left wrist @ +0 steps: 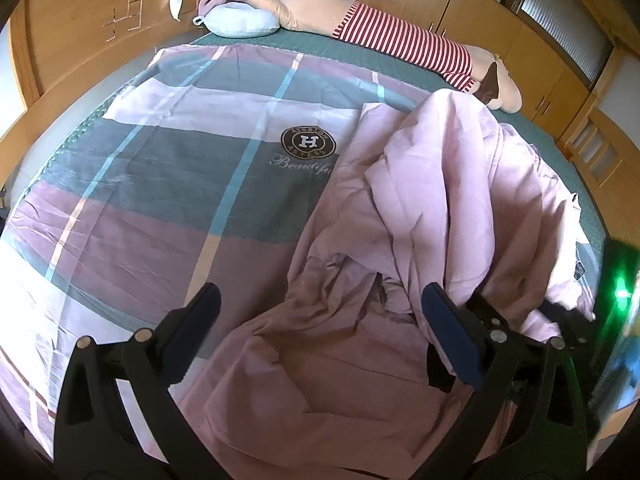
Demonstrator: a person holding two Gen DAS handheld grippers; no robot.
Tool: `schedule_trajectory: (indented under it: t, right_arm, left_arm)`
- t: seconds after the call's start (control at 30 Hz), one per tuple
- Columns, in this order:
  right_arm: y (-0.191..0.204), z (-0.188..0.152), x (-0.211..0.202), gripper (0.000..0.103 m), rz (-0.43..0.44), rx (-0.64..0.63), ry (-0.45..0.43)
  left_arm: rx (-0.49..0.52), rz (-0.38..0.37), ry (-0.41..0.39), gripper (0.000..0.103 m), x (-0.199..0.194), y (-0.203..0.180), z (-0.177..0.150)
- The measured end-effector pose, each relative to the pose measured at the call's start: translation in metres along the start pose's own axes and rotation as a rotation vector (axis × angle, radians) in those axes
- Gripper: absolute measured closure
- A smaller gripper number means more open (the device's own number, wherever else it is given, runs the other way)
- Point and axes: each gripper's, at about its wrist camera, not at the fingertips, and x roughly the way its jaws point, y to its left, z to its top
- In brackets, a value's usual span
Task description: Fold large clothes
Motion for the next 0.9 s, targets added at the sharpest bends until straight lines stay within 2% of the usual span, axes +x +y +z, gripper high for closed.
schedule_trajectory:
  t: [0.1,0.17,0.33,0.47,0.6,0.67,0.73,0.77,0.8,0.87,0.9]
  right_arm:
    - [-0.009,-0.007,0.004,0.074,-0.003,0.000,0.026]
    - [-0.013,-0.011,0.003,0.081,0.024,-0.012,0.048]
    - [-0.018,-0.031,-0.012,0.085,0.099,-0.076,0.121]
    - [-0.017,-0.055,-0.025,0.090,0.121,-0.141,0.172]
    - [-0.019,-0.069,-0.032,0.091,0.126,-0.165,0.173]
    - [-0.020,-0.067,-0.037,0.089,0.137,-0.157,0.143]
    - [-0.019,-0.068,-0.049,0.082,0.135,-0.159,0.099]
    - [-0.020,-0.070,-0.054,0.071,0.123,-0.165,0.085]
    - [-0.021,-0.071,-0.058,0.056,0.109,-0.171,0.078]
    - [-0.029,-0.075,-0.062,0.044,0.108,-0.163,0.076]
    - [-0.036,-0.075,-0.065,0.044,0.130,-0.134,0.076]
  left_arm:
    - [-0.008,-0.005,0.005,0.002,0.001,0.002,0.001]
    - [-0.006,-0.005,0.008,0.002,0.002,0.001,0.001]
    - [0.016,0.002,0.010,0.002,0.003,-0.004,-0.001]
    - [0.030,0.003,0.014,0.002,0.006,-0.009,-0.003]
    - [0.061,-0.007,0.017,0.002,0.010,-0.019,-0.006]
    - [0.083,-0.021,0.023,0.002,0.013,-0.025,-0.009]
    - [0.103,-0.034,0.021,0.002,0.015,-0.031,-0.011]
    - [0.116,-0.036,0.016,0.002,0.015,-0.035,-0.013]
    - [0.127,-0.034,0.011,0.002,0.016,-0.038,-0.014]
    - [0.147,-0.022,0.009,0.002,0.016,-0.043,-0.016]
    - [0.156,-0.022,0.009,0.002,0.016,-0.045,-0.017]
